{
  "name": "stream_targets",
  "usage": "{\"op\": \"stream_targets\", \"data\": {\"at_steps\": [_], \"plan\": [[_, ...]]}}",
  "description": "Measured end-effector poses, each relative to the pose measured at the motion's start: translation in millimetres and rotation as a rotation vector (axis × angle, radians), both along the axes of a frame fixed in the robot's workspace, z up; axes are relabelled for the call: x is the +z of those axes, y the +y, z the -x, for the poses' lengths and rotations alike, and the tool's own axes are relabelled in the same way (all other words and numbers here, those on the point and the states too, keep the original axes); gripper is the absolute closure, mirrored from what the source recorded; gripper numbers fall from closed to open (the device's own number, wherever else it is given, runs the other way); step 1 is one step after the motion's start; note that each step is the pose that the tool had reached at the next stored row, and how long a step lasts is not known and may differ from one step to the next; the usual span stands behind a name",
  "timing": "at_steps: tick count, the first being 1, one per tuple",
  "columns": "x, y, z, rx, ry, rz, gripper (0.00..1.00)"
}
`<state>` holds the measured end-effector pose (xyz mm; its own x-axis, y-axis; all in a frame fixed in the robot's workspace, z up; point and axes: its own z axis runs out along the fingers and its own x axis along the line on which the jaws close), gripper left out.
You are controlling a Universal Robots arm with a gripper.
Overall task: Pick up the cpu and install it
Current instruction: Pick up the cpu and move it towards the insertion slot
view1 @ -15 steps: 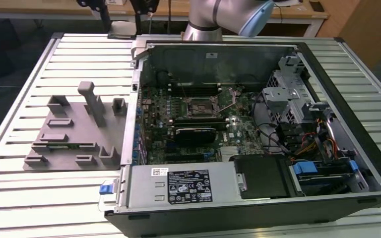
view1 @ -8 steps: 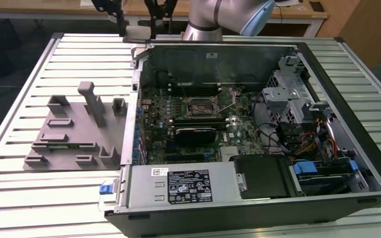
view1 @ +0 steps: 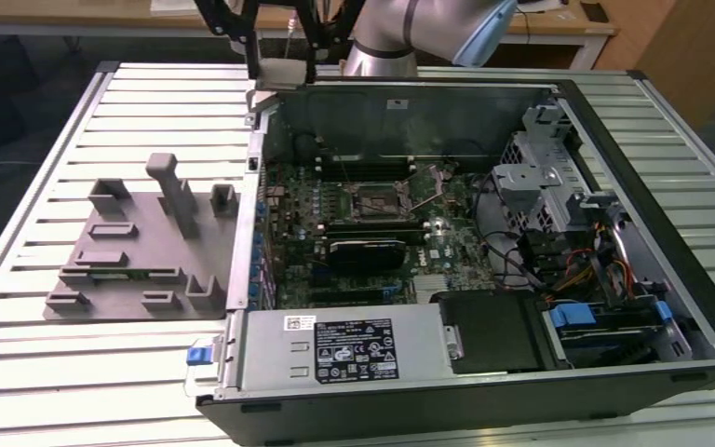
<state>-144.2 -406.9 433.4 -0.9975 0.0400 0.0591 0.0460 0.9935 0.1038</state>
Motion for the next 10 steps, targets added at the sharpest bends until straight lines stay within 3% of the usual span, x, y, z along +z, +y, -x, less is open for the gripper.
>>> {"op": "stream_targets", "data": {"at_steps": [10], "plan": [[-8.1,0.0,-26.6,0.000,0.0027,-0.0001,0.46]]}}
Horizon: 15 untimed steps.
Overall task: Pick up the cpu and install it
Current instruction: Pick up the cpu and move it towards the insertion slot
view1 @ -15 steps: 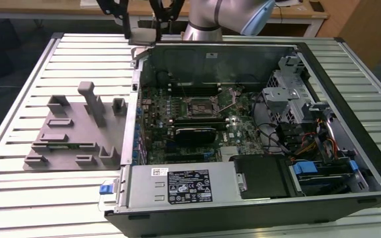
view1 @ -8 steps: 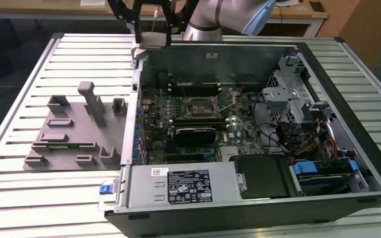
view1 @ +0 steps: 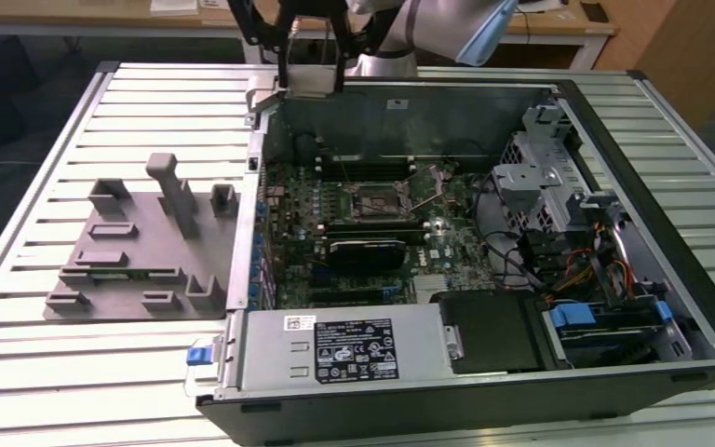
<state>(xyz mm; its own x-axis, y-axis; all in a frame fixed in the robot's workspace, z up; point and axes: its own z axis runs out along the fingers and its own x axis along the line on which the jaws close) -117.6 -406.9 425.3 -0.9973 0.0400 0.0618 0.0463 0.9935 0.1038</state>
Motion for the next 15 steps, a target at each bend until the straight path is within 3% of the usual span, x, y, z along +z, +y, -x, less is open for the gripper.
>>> {"op": "stream_targets", "data": {"at_steps": [15], "plan": [[-14.3,0.0,-40.2,0.000,0.0053,0.0001,0.46]]}}
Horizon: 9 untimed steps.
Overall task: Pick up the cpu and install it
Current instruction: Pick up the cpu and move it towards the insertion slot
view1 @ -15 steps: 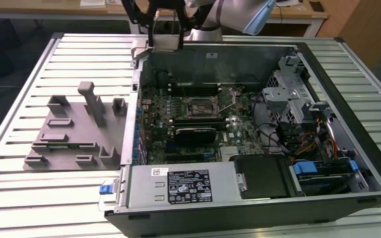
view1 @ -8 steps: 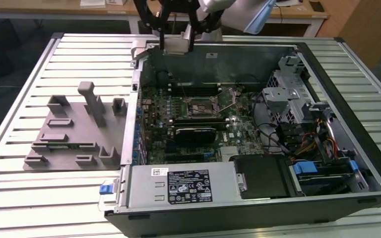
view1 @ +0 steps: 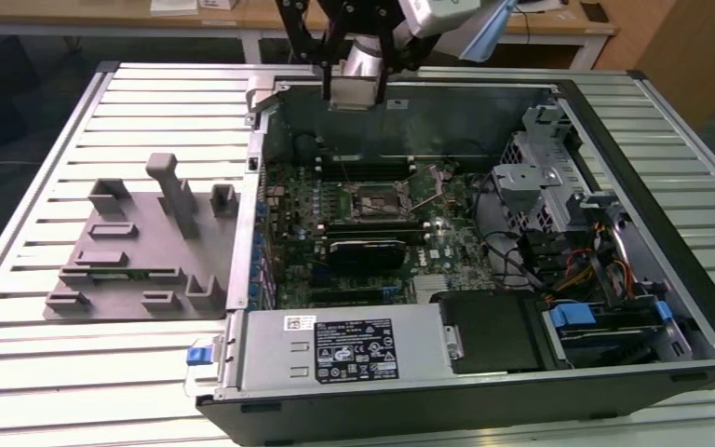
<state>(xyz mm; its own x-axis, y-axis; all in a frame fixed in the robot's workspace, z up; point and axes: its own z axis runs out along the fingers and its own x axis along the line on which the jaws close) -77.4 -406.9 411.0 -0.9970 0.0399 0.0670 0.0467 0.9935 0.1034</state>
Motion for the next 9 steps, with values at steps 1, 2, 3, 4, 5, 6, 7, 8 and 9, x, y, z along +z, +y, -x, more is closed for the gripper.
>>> {"op": "stream_targets", "data": {"at_steps": [1,2,3,4,5,6,7,8,9], "plan": [[-1.2,0.0,-2.5,0.000,0.0003,-0.0001,0.46],[-2.3,0.0,-5.1,0.000,0.0008,-0.0001,0.46],[-3.6,0.0,-7.6,0.000,0.0012,-0.0002,0.46],[-4.9,0.0,-10.4,0.000,0.0017,-0.0001,0.46],[-6.2,0.0,-13.0,0.000,0.0022,-0.0001,0.46],[-7.6,0.0,-15.7,0.000,0.0029,0.0000,0.46],[-9.2,0.0,-18.1,0.000,0.0036,0.0000,0.46],[-11.0,0.0,-20.1,0.000,0.0042,0.0001,0.46],[-12.8,0.0,-21.3,0.000,0.0044,0.0000,0.46]]}}
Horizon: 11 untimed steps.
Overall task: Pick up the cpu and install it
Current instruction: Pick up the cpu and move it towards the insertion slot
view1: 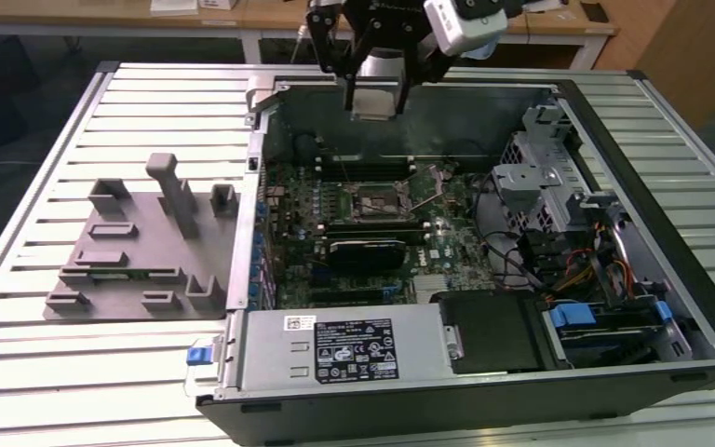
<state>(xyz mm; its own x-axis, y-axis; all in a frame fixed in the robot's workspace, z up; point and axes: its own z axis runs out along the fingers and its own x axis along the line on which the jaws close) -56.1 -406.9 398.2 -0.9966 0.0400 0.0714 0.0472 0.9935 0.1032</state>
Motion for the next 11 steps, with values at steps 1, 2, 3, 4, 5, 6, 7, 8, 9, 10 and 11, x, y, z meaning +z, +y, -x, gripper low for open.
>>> {"op": "stream_targets", "data": {"at_steps": [1,2,3,4,5,6,7,8,9,10,11], "plan": [[-1.7,0.0,-0.1,0.000,0.0000,-0.0001,0.46],[-3.7,0.0,-0.1,0.000,-0.0001,0.0001,0.46],[-5.5,0.0,-0.1,0.000,-0.0011,0.0004,0.46],[-7.1,0.0,-0.1,0.000,-0.0023,0.0008,0.46],[-8.9,0.0,-0.1,0.000,-0.0036,0.0010,0.46],[-10.7,0.0,0.0,0.000,-0.0048,0.0010,0.46],[-12.5,0.0,0.0,0.000,-0.0058,0.0011,0.46],[-14.3,0.1,0.1,0.000,-0.0068,0.0011,0.46],[-16.1,0.0,0.1,0.000,-0.0077,0.0009,0.46],[-18.1,0.0,0.2,0.000,-0.0088,0.0010,0.46],[-22.2,0.1,0.2,0.000,-0.0107,0.0011,0.46]]}}
